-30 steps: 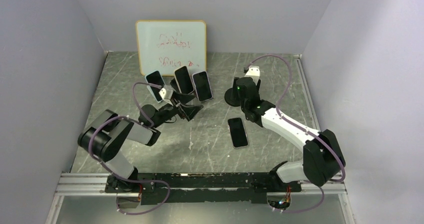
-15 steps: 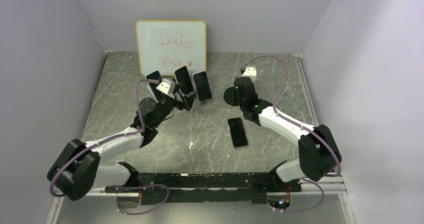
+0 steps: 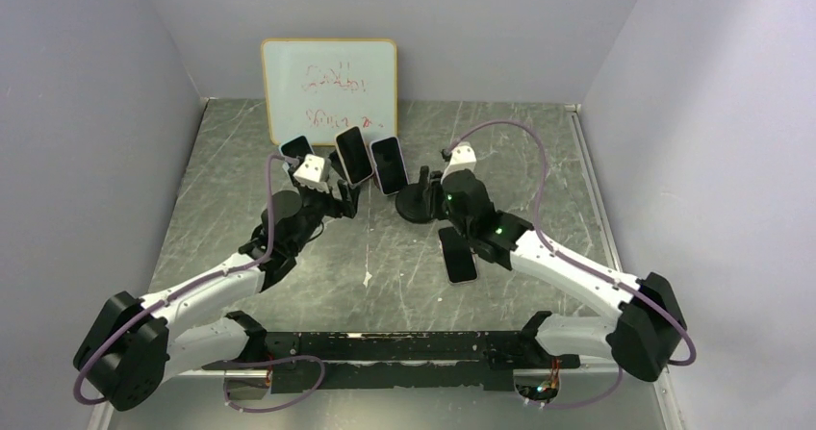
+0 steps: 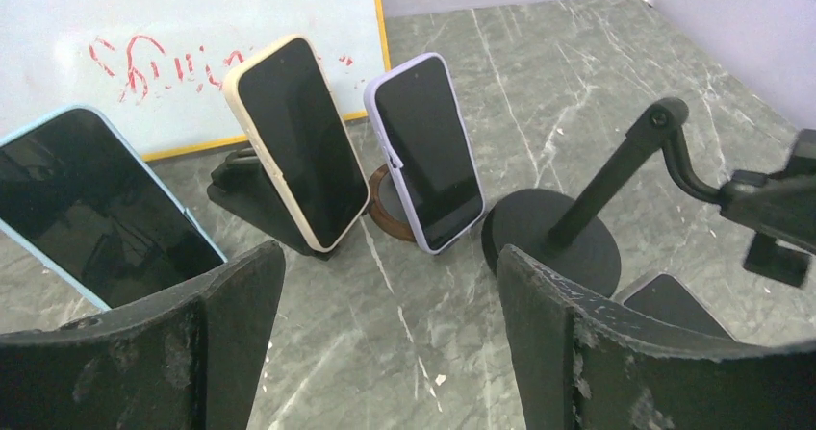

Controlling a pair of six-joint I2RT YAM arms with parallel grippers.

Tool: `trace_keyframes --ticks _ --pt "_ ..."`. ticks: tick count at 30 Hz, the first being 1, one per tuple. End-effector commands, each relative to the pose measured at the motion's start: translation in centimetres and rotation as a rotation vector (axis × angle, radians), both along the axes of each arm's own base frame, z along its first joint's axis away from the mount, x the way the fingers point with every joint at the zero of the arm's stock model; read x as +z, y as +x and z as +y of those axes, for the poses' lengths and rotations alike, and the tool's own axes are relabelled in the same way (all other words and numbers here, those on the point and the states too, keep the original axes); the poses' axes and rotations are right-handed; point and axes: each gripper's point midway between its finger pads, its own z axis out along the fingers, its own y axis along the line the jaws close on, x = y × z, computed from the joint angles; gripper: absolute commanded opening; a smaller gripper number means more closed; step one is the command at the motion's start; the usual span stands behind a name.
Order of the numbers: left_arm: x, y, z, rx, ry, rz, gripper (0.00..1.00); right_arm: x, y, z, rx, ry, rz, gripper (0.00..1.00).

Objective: Place the phone on the phone stand

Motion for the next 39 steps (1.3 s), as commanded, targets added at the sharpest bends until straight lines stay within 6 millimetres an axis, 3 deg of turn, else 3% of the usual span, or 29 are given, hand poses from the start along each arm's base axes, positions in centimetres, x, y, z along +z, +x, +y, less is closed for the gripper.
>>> trace_keyframes --ticks 1,9,18,24,29,32,36,39 --pt "-1.0 -1.0 0.2 -0.009 0.019 0.014 0.86 1.4 -2.9 1.0 0.010 0.041 -0.014 0.00" --pt "-2.5 -1.3 0.4 -0.010 0.027 0.038 0.86 -2.1 -7.3 3.1 0.056 0.062 0.065 0.00" --pt "-3.4 -2.1 0.4 -0.037 0.027 0.033 0.89 -3.7 -7.4 6.5 0.081 0.029 0.069 0.00" --pt "-4.1 -2.2 0.4 -0.038 0.033 0.048 0.89 -3.6 -6.5 8.3 -0.001 0.003 0.078 0.20" --pt "-4.2 -2.2 0.5 -0.037 0.044 0.048 0.90 -3.0 -6.3 9.3 -0.035 -0.009 0.076 0.72" --pt "-4.0 -2.3 0.6 -0.033 0.047 0.046 0.92 -1.9 -6.5 9.3 -0.030 -0.002 0.061 0.98" --pt "-4.2 -2.4 0.2 -0.057 0.050 0.055 0.94 1.5 -6.7 8.2 -0.019 0.030 0.009 1.00" --pt "-3.9 -2.6 -0.3 -0.081 0.032 0.056 0.94 4.9 -7.2 5.4 -0.044 0.085 -0.062 1.00"
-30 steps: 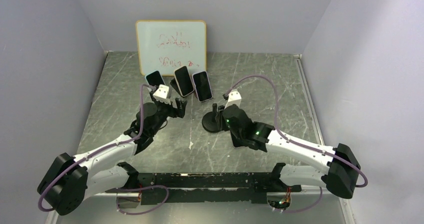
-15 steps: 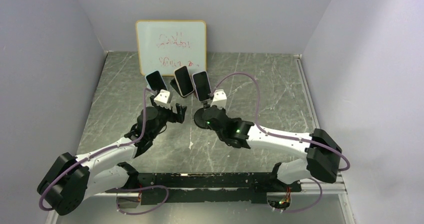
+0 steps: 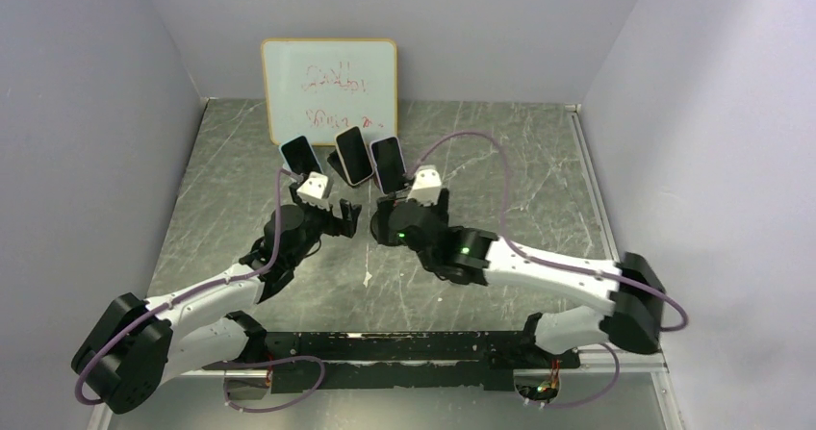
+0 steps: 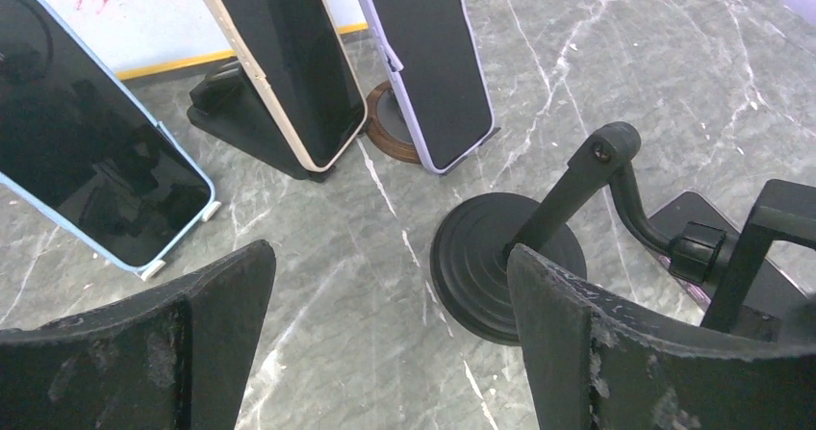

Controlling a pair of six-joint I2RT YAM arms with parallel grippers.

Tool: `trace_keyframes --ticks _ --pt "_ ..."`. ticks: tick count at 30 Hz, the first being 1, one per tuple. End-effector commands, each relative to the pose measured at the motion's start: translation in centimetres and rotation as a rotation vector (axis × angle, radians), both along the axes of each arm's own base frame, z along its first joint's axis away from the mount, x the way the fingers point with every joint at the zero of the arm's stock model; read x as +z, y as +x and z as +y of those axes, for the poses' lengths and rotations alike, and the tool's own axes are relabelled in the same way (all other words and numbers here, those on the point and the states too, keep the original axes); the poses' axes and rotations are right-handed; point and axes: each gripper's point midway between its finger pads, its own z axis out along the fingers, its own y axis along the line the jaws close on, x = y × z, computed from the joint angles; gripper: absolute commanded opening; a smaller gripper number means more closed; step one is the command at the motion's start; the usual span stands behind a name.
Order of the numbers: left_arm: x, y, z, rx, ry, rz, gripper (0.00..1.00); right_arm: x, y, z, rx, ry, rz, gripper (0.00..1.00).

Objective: Place the phone on the phone stand

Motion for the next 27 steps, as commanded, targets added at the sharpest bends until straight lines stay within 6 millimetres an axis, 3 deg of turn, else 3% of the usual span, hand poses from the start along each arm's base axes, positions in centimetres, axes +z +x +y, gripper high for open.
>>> trace_keyframes --ticks 1,3,5,10,12,17,27 --pt "1.1 -0.5 -1.1 -0.055 -0.030 -0.020 0.94 6.6 -0.3 -4.5 -0.078 0.100 -0.138 1.00" --pt "1.4 -0.6 -1.2 -0.063 -0.041 -0.023 0.94 7.3 -0.5 -7.3 -0.127 0.110 -0.164 1.00" --pt "1.5 -0.8 -1.3 -0.073 -0.045 -0.022 0.94 6.0 -0.6 -10.3 -0.180 0.073 -0.142 1.00" --pt "1.5 -1.7 -2.0 -0.128 -0.069 -0.018 0.94 -3.0 -1.4 -13.7 -0.198 0.005 0.162 1.00" --pt "1.2 -2.4 -2.3 -0.162 -0.083 -0.013 0.94 -6.1 -2.2 -14.0 -0.197 0.001 0.252 1.00" --pt "0.2 -3.7 -2.8 -0.224 -0.098 0.017 0.90 -10.9 -2.8 -15.0 -0.221 -0.076 0.383 1.00" --pt "-0.3 -4.5 -2.4 -0.232 -0.075 0.033 0.89 -14.3 -1.9 -14.2 -0.162 -0.109 0.409 1.00"
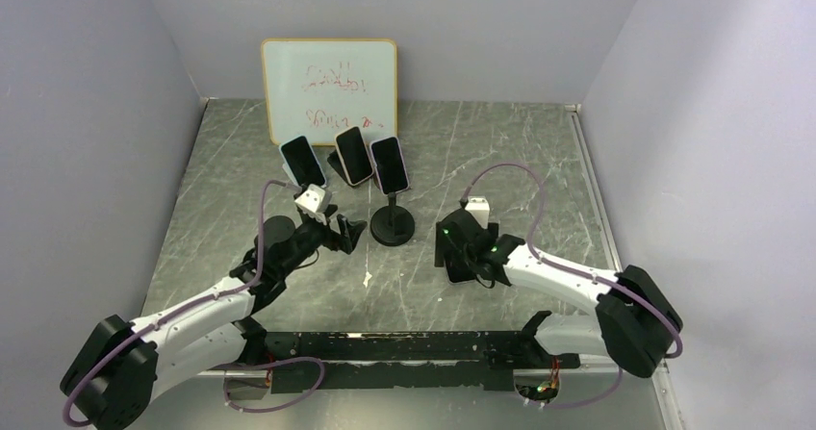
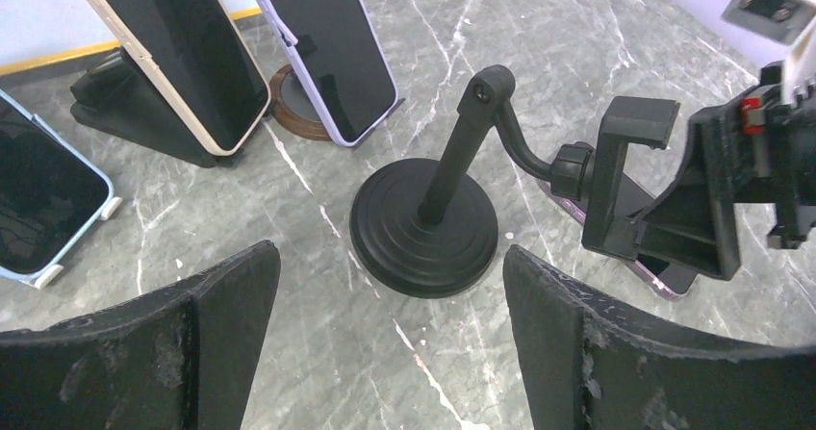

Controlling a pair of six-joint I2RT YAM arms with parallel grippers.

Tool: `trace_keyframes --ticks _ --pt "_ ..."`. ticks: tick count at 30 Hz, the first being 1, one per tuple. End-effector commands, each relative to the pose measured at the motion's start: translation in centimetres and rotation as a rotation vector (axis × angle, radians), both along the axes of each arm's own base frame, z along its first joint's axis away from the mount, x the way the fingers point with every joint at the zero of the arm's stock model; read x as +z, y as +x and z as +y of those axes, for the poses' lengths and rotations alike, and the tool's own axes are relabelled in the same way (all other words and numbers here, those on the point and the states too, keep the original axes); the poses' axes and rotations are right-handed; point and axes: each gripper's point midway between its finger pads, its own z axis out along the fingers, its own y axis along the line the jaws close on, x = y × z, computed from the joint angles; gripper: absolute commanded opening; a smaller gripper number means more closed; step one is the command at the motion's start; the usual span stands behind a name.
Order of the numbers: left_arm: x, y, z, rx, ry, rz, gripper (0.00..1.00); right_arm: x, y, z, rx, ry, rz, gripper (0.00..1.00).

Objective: Place the phone on the phone stand

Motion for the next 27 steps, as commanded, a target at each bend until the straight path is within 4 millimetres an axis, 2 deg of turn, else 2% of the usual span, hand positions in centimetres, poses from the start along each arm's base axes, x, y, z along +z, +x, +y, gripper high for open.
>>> trace_keyframes --ticks 1,10,15,20,23,25,27 --pt "-0.2 -0.8 -0.5 -0.042 -0.001 0.009 0.89 -1.4 0.5 0.5 0.026 -0.002 0.012 1.00" --pt "-0.9 -0.7 -0.9 -0.054 -0.001 0.027 0.89 -2.9 0.3 0.0 0.019 -0.039 0.032 1.00" --pt "-1.7 -0.7 -1.2 -0.063 -0.006 0.051 0.89 -3.3 0.3 -0.4 -0.001 -0.060 0.041 0.93" --pt "-2.2 -0.9 -1.4 -0.068 -0.019 0.071 0.88 -3.5 0.3 -1.1 -0.038 -0.095 0.055 0.82" --pt "-2.5 -1.1 -1.4 -0.071 -0.026 0.081 0.88 -4.1 -0.1 -1.0 -0.044 -0.115 0.085 0.73" --pt "-2.6 -1.3 -1.4 -0.074 -0.032 0.086 0.88 -4.5 -0.4 -0.9 -0.039 -0.128 0.101 0.63" --pt "-2.9 -1.5 -1.5 -0.080 -0.042 0.097 0.88 -4.7 -0.7 -0.7 -0.031 -0.131 0.106 0.58"
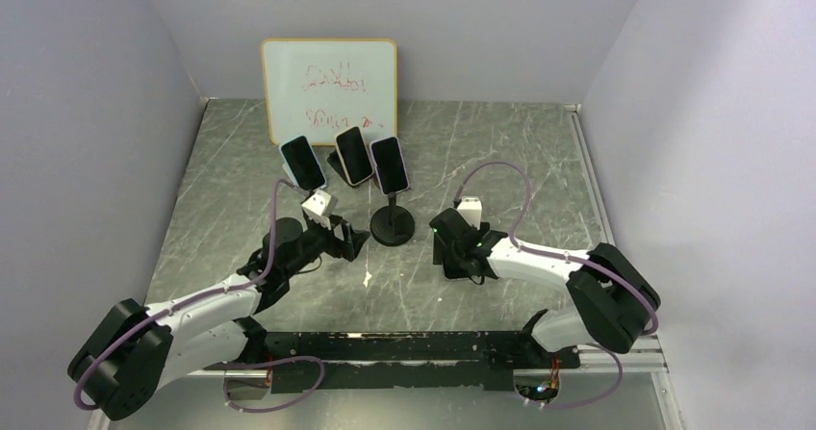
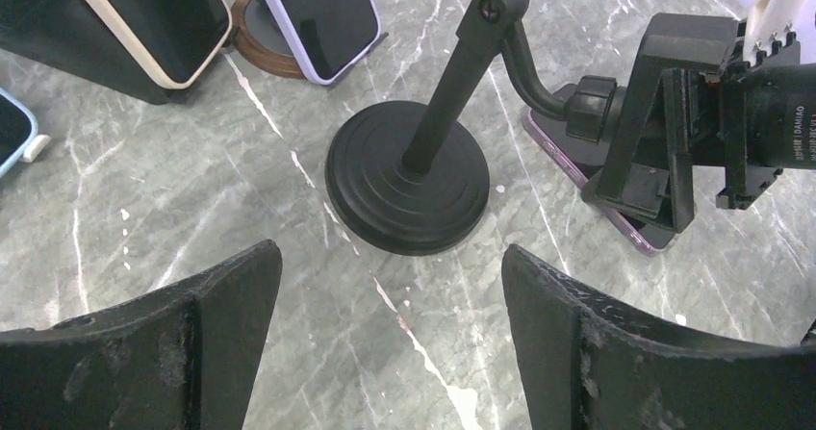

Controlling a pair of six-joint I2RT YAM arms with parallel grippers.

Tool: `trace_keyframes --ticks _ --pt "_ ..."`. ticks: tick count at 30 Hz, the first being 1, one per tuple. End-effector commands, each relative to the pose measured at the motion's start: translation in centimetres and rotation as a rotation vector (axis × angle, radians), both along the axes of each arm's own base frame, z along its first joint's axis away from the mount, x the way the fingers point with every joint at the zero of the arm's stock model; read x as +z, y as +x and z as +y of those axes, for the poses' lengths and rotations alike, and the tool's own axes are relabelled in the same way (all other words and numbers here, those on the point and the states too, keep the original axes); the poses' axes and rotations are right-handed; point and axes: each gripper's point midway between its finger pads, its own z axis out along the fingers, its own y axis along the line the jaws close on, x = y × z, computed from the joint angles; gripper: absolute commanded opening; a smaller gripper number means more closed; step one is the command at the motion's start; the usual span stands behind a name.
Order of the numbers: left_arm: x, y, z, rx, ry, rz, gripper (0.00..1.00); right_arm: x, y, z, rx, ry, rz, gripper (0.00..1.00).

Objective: Place the phone on the phone stand

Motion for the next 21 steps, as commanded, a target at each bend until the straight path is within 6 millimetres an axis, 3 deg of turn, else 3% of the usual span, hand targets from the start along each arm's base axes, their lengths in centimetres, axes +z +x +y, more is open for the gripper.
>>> trace_keyframes --ticks 1,5,10,14,21 --pt "0.3 -0.9 -0.9 -0.044 -0.059 0.004 0.88 -2.1 -2.2 -0.8 -0.001 -0.055 0.084 0.57" --pt "-1.1 -2.0 -1.4 -0.062 -0.119 0.094 0.88 -1.4 -3.2 1.1 0.053 0.063 0.038 0.56" --pt "-3.5 -3.7 -2.3 -0.063 -0.244 0.279 0.86 1.5 -4.9 4.3 0.165 0.243 -0.101 0.56" --pt "-5.4 -4.7 -2.7 -0.050 -0.283 0.384 0.85 2.8 -6.0 5.7 0.241 0.287 -0.169 0.56" --pt "-5.8 -5.9 -4.6 -0.075 -0.349 0.465 0.86 4.2 -6.9 8.5 0.358 0.321 -0.237 0.56"
